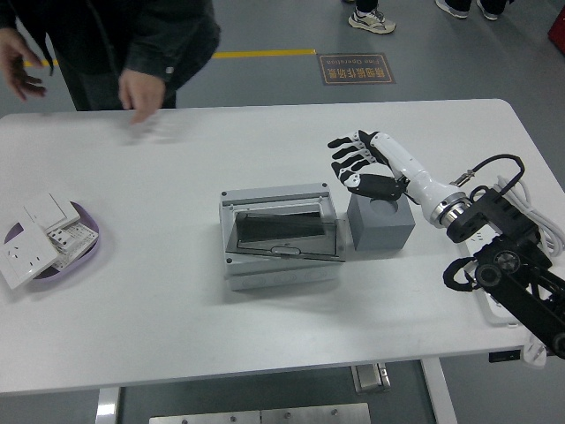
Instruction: Pick up the cylinder from the cube,place it in the box,flap close box
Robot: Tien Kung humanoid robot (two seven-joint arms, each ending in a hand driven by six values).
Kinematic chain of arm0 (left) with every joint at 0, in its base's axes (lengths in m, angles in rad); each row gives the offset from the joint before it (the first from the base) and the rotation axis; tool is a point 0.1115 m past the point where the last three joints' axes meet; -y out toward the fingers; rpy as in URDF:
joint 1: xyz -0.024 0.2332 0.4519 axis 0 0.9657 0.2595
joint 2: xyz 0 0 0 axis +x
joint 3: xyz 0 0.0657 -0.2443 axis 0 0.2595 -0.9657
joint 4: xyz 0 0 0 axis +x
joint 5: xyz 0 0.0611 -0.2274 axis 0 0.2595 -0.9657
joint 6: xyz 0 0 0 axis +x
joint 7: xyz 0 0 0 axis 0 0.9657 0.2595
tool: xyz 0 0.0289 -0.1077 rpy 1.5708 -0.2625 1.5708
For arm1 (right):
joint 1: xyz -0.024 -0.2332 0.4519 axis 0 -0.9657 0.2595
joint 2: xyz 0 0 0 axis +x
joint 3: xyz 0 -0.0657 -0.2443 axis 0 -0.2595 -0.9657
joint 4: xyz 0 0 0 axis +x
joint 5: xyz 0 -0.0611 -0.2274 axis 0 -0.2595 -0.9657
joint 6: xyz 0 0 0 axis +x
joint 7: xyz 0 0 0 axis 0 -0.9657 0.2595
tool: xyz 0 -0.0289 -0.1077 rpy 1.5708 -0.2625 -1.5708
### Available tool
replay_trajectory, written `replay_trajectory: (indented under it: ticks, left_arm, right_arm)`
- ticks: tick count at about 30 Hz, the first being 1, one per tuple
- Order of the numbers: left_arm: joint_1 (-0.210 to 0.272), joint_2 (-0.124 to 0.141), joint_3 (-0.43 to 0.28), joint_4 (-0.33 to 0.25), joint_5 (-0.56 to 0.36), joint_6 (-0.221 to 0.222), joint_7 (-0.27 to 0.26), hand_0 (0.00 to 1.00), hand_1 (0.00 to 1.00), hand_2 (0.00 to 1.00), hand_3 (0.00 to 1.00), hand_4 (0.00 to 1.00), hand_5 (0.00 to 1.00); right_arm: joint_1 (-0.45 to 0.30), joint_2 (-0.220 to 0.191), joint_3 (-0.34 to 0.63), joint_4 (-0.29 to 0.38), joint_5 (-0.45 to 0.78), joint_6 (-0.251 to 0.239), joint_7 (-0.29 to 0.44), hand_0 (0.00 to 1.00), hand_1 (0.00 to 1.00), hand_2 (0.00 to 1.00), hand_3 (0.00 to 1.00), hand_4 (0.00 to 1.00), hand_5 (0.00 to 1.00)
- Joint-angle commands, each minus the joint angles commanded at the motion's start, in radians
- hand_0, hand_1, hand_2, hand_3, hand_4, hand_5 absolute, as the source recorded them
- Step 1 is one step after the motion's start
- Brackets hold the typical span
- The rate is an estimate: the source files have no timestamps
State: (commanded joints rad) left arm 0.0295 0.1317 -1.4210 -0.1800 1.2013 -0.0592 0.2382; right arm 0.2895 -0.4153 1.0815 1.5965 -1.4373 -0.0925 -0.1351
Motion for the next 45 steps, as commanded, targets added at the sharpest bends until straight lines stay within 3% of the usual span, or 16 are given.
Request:
replay_trajectory:
  ticks: [6,11,19,28,29,31,45]
  left_arm:
    - [0.000,0.002,0.002,0.000,-0.008,0.002,0.001,0.634,0.657,0.580,0.646,0.711,0.331]
    - [-0.002,0.005,-0.001,0.000,-0.007,0.003,0.003,0.634,0.657,0.580,0.646,0.712,0.332]
    - [-0.010,0.013,-0.006,0.000,0.000,0.004,0.005,0.634,0.658,0.580,0.645,0.711,0.332]
    - [-0.018,0.026,-0.009,0.000,0.018,0.000,0.007,0.634,0.657,0.579,0.646,0.711,0.331]
    - [-0.018,0.026,-0.008,0.000,0.017,0.000,0.006,0.634,0.658,0.579,0.647,0.711,0.331]
    - [-0.017,0.027,-0.006,0.000,0.014,0.000,0.005,0.634,0.658,0.579,0.647,0.711,0.331]
    - [-0.006,0.003,0.004,0.000,-0.018,0.004,-0.004,0.634,0.658,0.579,0.648,0.711,0.329]
  right_arm:
    - [-0.118,0.086,0.197,-0.030,0.050,-0.020,0.105,0.606,0.615,0.658,0.693,0.596,0.306]
    - [-0.189,0.177,0.373,-0.095,0.153,-0.037,0.219,0.613,0.611,0.654,0.692,0.568,0.306]
    - [-0.219,0.241,0.558,-0.180,0.345,-0.024,0.390,0.620,0.613,0.647,0.683,0.566,0.302]
    - [-0.210,0.255,0.580,-0.208,0.403,-0.022,0.430,0.616,0.616,0.642,0.681,0.569,0.289]
    - [-0.210,0.254,0.580,-0.208,0.405,-0.023,0.433,0.635,0.632,0.652,0.681,0.632,0.244]
    - [-0.211,0.252,0.579,-0.207,0.409,-0.027,0.437,0.635,0.632,0.652,0.681,0.632,0.244]
    - [-0.211,0.256,0.530,-0.181,0.443,-0.020,0.451,0.649,0.621,0.621,0.644,0.688,0.216]
